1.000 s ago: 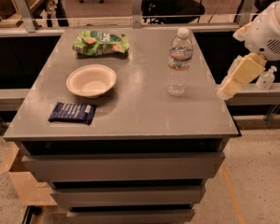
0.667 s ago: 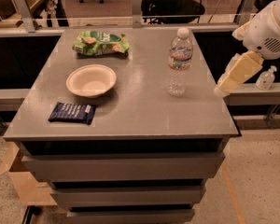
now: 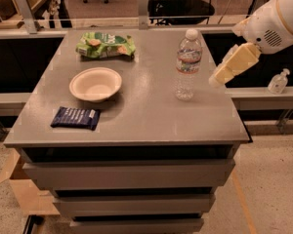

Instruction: Place water bottle into paper bowl

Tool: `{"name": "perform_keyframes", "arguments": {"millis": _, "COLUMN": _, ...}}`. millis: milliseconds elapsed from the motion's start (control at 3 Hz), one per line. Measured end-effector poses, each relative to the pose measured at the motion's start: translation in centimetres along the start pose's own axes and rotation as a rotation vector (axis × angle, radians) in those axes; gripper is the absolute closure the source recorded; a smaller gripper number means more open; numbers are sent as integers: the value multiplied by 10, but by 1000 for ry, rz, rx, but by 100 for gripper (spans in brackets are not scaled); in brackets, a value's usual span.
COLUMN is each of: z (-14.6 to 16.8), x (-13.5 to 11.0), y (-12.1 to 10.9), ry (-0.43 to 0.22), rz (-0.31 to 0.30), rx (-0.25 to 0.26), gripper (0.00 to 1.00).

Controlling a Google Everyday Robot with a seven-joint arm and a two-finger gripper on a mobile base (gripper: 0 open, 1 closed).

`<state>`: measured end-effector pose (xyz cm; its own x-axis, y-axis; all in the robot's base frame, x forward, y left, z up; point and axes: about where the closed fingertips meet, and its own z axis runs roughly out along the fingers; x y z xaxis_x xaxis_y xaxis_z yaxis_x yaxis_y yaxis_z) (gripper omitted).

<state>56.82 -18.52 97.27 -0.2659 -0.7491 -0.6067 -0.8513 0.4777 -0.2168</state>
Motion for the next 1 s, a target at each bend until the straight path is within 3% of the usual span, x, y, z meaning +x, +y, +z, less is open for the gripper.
{"name": "perform_keyframes", "arguments": {"millis": 667, "z": 24, "x": -36, "y": 1, "ry": -84, "rz": -17, "rx": -84, "gripper": 0}}
{"name": "perform_keyframes", "arguments": {"millis": 1000, "z": 33, "x": -38, "y": -5, "ry": -87, "rz": -20, "rx": -97, "gripper": 0}}
